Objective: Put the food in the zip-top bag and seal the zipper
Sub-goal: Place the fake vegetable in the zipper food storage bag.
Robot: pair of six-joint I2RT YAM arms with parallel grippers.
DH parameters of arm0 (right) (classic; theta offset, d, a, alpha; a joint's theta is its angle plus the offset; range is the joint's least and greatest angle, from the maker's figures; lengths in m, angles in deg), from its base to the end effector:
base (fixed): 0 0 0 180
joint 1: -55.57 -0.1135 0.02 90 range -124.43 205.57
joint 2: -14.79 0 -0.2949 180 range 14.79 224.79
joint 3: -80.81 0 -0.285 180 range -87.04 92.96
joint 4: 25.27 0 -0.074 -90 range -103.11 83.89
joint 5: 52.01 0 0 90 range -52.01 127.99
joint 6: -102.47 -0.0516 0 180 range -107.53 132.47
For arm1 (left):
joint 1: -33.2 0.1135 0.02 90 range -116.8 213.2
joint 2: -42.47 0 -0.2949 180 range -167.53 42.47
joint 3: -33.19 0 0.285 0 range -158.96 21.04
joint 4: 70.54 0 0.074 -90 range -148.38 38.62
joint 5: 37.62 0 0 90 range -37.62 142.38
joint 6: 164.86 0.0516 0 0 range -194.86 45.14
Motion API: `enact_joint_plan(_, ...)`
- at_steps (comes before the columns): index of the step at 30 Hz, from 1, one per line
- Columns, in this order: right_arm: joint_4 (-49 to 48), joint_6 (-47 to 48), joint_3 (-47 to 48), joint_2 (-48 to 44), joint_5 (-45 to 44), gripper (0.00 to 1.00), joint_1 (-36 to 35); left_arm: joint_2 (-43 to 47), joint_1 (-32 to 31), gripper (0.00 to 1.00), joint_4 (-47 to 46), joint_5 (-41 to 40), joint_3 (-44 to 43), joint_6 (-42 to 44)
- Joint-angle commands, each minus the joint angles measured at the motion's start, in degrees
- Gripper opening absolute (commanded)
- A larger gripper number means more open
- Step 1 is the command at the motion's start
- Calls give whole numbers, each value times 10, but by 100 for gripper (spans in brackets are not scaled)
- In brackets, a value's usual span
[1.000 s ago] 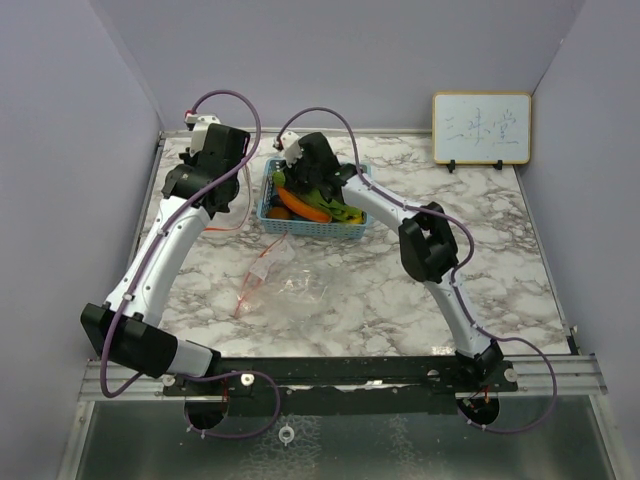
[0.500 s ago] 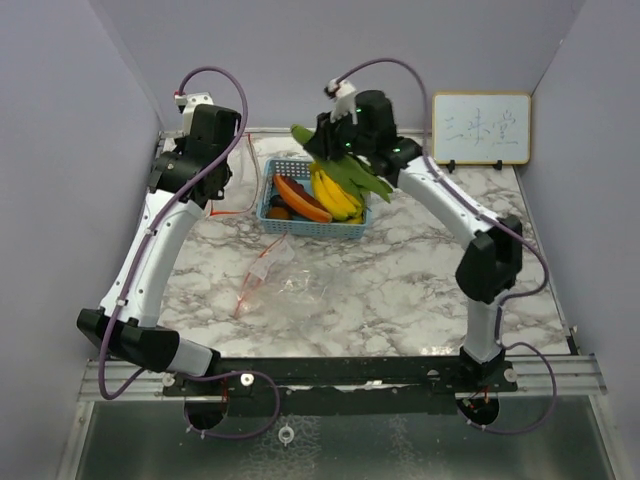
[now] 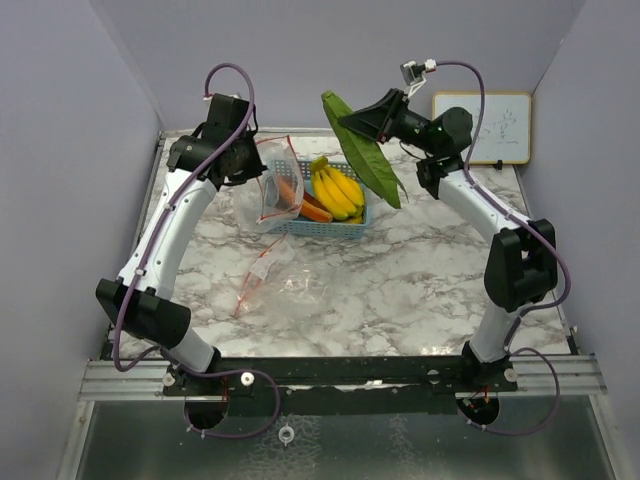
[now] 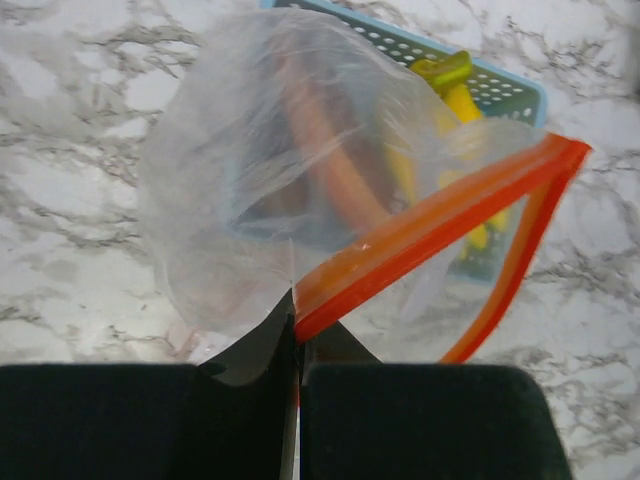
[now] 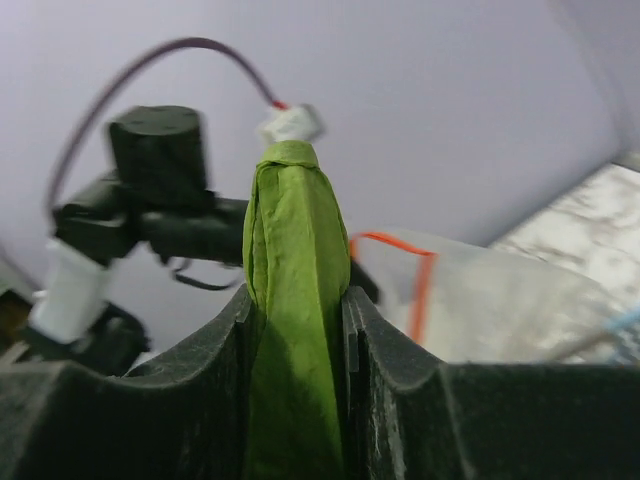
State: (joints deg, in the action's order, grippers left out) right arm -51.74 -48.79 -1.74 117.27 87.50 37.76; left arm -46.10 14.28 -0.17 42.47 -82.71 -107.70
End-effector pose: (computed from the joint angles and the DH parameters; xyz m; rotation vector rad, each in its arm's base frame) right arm 0.4333 0.1804 0.4157 -0.3298 1.5061 1.6467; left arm 0.3407 -0.1074 0.4540 -0.3679 2.2929 -0.2590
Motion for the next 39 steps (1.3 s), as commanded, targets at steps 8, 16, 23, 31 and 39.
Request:
enact_joint_plan(8,-365,-296,10,2,-71,2,-34,-50,-3,0,-99,200,-24,-100)
enact_joint_plan(16,-339,-277,46,67,-203,2,-75,-58,-3,0,-127,242,-19,-130)
enact_joint_plan(23,-306,-257,134,142,-254,2,-101,-42,-5,0,-156,259,28,-143)
enact_joint_plan(31,-231,-178,139,168,-304,2,-110,-19,-4,0,-166,274,51,-152)
enact_joint_plan(39,-145,-63,114,146,-359,2,-124,-10,-5,0,-176,301,64,-174)
